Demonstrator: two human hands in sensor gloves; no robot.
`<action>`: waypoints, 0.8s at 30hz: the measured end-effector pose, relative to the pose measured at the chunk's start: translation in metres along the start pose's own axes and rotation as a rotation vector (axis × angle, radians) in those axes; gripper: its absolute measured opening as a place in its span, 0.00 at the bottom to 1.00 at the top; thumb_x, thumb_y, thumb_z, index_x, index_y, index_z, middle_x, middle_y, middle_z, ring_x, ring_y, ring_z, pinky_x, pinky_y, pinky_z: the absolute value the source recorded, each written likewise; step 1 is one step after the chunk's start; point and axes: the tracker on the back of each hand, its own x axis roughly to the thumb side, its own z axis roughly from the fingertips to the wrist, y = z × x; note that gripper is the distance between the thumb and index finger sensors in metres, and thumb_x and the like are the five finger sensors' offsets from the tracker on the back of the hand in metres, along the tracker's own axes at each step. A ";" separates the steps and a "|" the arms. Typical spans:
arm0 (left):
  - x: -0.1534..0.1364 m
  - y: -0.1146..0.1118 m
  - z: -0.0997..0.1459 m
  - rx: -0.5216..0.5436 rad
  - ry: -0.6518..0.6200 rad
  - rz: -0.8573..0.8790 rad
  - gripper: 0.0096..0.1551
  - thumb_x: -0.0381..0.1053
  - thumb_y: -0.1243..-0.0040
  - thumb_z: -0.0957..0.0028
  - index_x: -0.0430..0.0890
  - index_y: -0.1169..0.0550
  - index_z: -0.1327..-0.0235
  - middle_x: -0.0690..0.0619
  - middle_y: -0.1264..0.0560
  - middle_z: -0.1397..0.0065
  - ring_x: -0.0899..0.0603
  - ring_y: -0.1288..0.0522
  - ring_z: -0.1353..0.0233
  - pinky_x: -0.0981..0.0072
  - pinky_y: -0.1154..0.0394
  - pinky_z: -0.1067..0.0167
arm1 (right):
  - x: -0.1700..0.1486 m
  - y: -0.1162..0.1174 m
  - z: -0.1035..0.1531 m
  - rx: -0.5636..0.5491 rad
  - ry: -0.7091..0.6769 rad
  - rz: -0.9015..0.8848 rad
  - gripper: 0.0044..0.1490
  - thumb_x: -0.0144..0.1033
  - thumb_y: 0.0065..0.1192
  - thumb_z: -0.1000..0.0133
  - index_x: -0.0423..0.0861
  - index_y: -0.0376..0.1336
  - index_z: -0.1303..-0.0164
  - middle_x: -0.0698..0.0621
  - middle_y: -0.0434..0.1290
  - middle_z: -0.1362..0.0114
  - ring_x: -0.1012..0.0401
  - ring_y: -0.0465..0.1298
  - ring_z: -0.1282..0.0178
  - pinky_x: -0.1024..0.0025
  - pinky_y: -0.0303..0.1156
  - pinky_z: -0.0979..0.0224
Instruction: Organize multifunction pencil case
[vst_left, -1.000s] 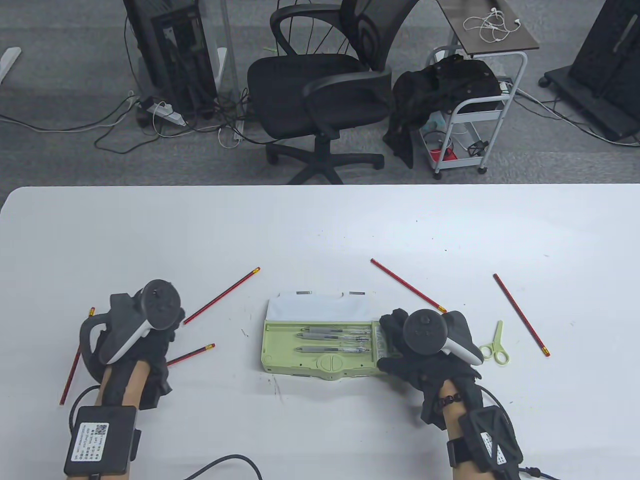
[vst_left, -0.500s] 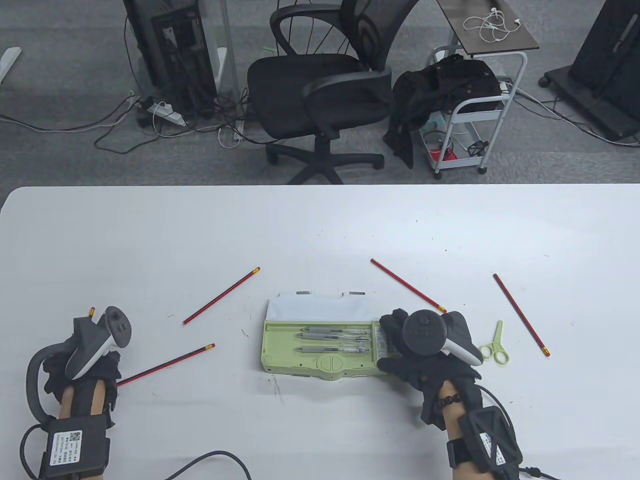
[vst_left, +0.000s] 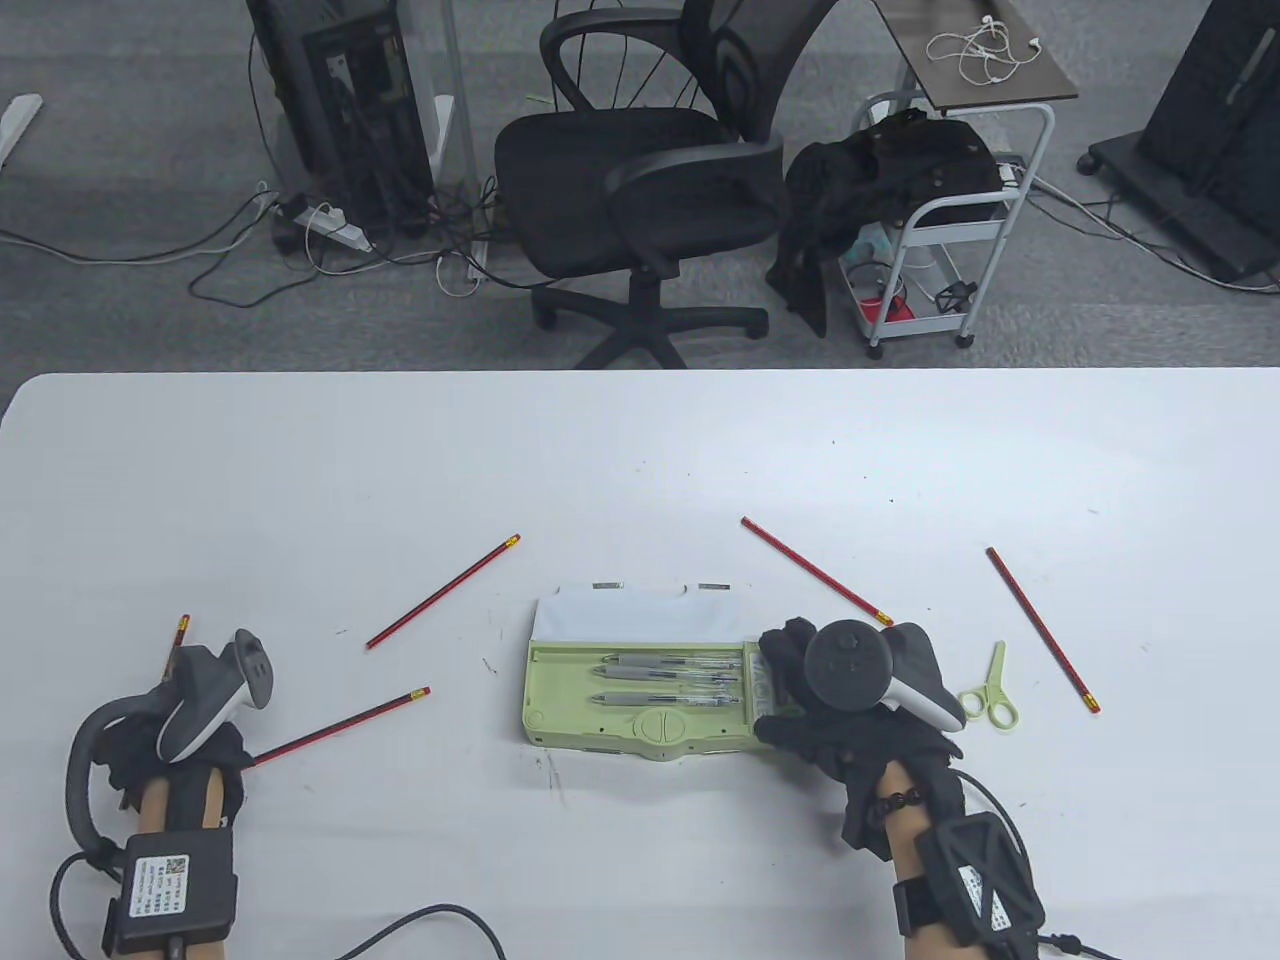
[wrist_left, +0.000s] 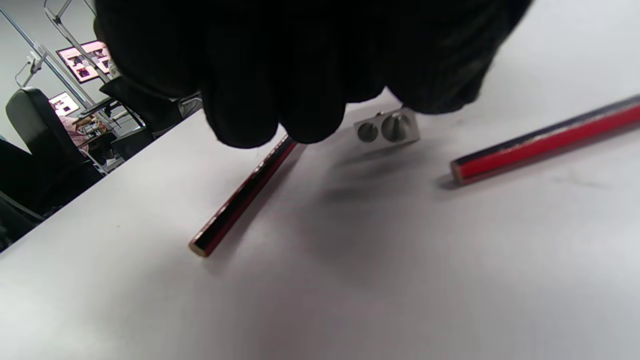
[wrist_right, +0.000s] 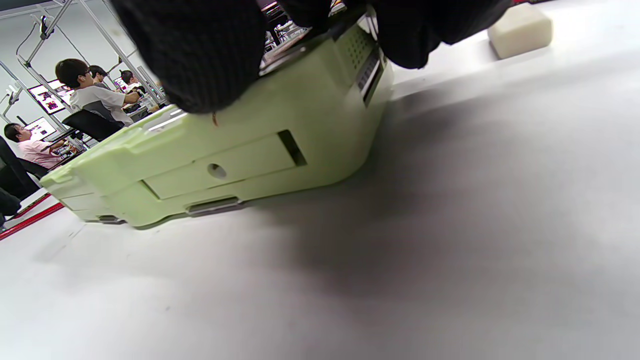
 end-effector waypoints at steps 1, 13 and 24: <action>0.001 0.000 0.000 -0.001 0.000 0.003 0.32 0.56 0.35 0.47 0.49 0.25 0.28 0.50 0.18 0.28 0.39 0.17 0.32 0.36 0.25 0.34 | 0.000 0.000 0.000 0.000 0.000 0.000 0.55 0.45 0.65 0.45 0.35 0.43 0.16 0.26 0.41 0.17 0.33 0.60 0.20 0.40 0.60 0.22; 0.010 -0.003 -0.002 0.014 0.020 -0.026 0.29 0.54 0.34 0.47 0.50 0.23 0.32 0.51 0.17 0.31 0.40 0.16 0.34 0.37 0.24 0.35 | 0.000 0.000 0.000 0.003 0.001 0.006 0.55 0.45 0.65 0.45 0.35 0.43 0.16 0.26 0.41 0.17 0.33 0.60 0.20 0.39 0.60 0.22; 0.012 -0.003 -0.003 0.026 0.042 -0.040 0.27 0.53 0.32 0.46 0.50 0.21 0.34 0.52 0.16 0.33 0.41 0.15 0.35 0.38 0.24 0.35 | 0.000 0.000 0.000 0.003 0.001 0.007 0.55 0.45 0.65 0.45 0.35 0.43 0.16 0.26 0.41 0.17 0.33 0.60 0.20 0.39 0.60 0.22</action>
